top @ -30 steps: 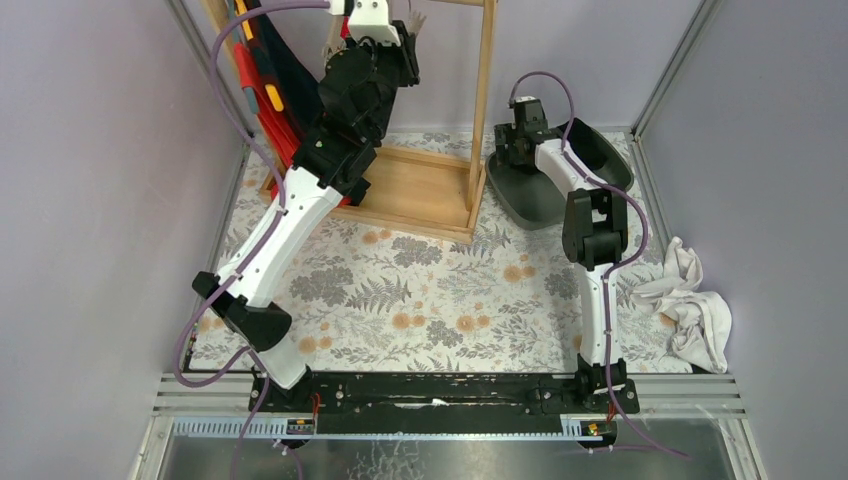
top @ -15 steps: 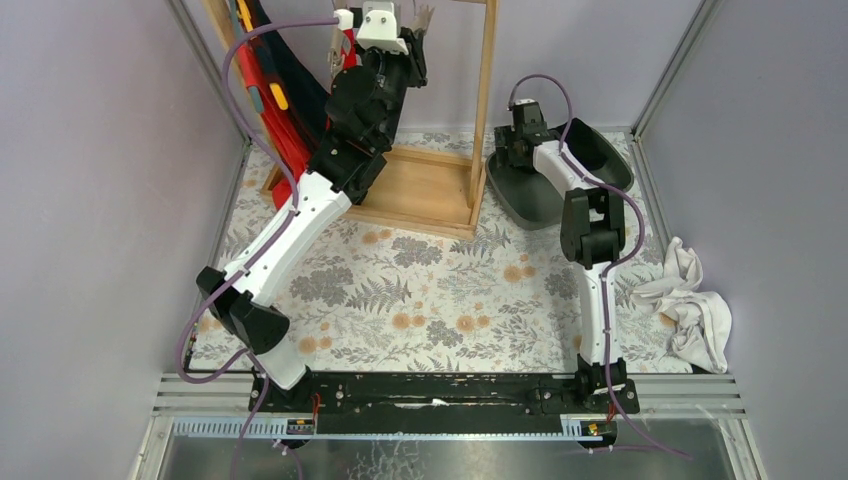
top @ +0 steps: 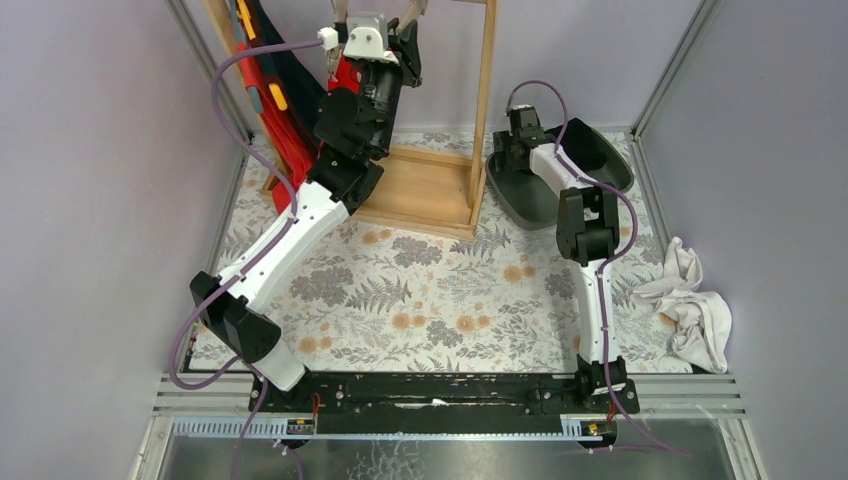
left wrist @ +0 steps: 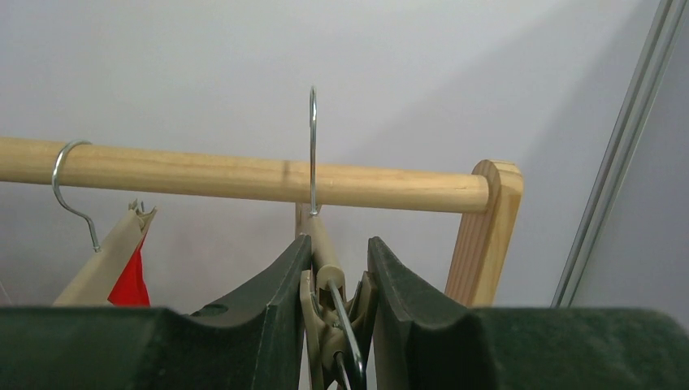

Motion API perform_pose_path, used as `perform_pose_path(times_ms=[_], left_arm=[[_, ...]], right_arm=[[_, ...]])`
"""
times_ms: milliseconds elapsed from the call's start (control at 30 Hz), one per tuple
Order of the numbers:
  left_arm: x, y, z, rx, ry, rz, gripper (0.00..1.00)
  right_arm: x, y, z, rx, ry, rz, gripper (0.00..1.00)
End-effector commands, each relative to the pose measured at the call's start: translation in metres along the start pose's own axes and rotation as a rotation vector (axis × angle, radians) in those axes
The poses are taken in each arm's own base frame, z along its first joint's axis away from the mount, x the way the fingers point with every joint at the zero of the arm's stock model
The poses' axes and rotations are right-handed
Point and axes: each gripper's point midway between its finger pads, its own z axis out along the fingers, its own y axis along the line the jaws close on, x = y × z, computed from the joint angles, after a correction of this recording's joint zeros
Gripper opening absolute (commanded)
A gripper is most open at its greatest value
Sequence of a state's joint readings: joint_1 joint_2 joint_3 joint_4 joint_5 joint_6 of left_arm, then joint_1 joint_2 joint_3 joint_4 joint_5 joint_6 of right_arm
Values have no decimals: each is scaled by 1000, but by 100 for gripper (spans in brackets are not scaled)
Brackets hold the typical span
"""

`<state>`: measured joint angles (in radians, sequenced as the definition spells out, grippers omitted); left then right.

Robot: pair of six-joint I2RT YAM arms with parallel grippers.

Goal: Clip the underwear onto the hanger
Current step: Pick up the hanger from the clothesline, then pick up the underwear from the bin.

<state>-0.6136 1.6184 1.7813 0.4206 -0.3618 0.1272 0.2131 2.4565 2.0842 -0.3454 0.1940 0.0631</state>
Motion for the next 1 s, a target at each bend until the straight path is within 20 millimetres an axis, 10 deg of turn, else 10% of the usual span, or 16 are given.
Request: perform_pose_path(times_ms=[0, 267, 567, 967], left_arm=[[-54, 11, -9, -16, -157, -48, 0], [-78, 16, -39, 14, -189, -98, 0], [-95, 20, -66, 46, -212, -137, 0], [-120, 23, -92, 89, -233, -194, 0]], right_arm=[[-34, -5, -7, 21, -88, 12, 84], [-31, -11, -2, 46, -81, 29, 75], [-42, -31, -23, 110, -120, 74, 2], [-100, -70, -127, 187, -306, 143, 0]])
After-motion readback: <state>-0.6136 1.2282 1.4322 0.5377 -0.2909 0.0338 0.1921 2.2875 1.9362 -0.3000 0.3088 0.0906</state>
